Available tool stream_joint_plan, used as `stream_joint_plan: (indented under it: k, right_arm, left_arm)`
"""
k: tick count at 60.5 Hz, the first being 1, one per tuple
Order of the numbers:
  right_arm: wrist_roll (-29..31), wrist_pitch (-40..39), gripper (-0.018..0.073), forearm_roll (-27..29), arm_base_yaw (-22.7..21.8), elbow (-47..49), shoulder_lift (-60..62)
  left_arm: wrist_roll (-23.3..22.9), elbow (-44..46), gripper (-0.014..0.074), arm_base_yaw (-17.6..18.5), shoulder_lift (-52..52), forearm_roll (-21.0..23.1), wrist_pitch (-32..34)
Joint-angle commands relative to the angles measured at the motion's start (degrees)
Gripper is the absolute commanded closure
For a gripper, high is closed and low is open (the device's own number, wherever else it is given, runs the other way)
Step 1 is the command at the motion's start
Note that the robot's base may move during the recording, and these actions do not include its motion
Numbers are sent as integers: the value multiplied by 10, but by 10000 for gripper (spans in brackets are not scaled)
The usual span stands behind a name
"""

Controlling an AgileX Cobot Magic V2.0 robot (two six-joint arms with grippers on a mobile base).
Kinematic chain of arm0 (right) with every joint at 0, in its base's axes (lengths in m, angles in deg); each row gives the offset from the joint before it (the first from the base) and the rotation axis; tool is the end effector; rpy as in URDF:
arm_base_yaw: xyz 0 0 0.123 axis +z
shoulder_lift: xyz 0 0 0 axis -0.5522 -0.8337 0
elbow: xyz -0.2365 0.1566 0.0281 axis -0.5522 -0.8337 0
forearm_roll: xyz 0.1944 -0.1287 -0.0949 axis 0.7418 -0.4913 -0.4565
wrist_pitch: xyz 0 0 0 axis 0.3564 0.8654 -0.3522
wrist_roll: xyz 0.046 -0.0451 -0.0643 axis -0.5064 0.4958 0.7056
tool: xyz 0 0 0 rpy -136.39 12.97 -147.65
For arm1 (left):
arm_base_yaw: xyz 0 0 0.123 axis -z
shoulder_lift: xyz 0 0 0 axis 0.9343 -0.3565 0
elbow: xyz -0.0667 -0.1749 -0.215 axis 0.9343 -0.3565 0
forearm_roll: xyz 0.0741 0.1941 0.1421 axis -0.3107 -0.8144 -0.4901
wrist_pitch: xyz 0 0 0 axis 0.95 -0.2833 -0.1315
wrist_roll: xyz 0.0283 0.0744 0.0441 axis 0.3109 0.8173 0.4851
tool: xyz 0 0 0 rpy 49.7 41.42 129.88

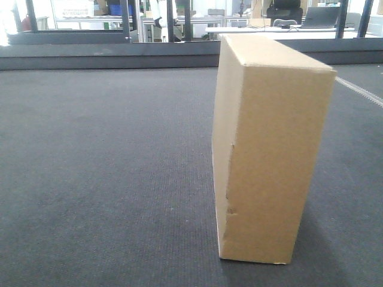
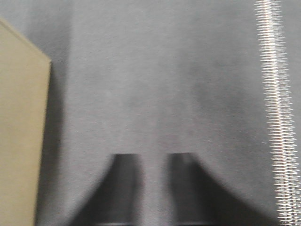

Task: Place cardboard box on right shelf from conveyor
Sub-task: 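Lower the right gripper toward the upright cardboard box on the conveyor, then close the right gripper on the top edge of the cardboard box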

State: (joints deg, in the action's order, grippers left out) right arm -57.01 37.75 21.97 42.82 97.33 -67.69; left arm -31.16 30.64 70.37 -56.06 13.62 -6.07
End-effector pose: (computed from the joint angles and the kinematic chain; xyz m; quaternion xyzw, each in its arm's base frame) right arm 0.2174 0.0338 0.3543 0.0467 0.9525 0.0529 0.2962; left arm 0.0566 -0.0022 0.1935 -0.0132 0.7220 -0.0345 0.6909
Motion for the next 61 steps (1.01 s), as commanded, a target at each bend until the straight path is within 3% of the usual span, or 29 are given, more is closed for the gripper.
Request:
stream_joint_plan:
  k: [1,3,17,28,42,61]
  right_arm:
    - [-29,9,-43,-24,21,56,-19]
    - [-37,20,-91,-28,30,73,-31]
    - [-144,106,-70,-27,106,199,-98]
    - [-227,104,-70,-27,165,258,-140]
    - [-229,81,-70,-27,230,269,-176]
    - [-229,76,-70,-29,261,269,-213]
  left_arm:
    - [-2,2,715,-1,4,3,47]
    - [-2,2,715,-1,4,3,47]
    - [-2,2,715,-1,4,3,47]
    - [-2,2,715,-1,4,3,47]
    - [-2,2,715,-1,4,3,47]
    - [-2,2,715,-1,4,3,47]
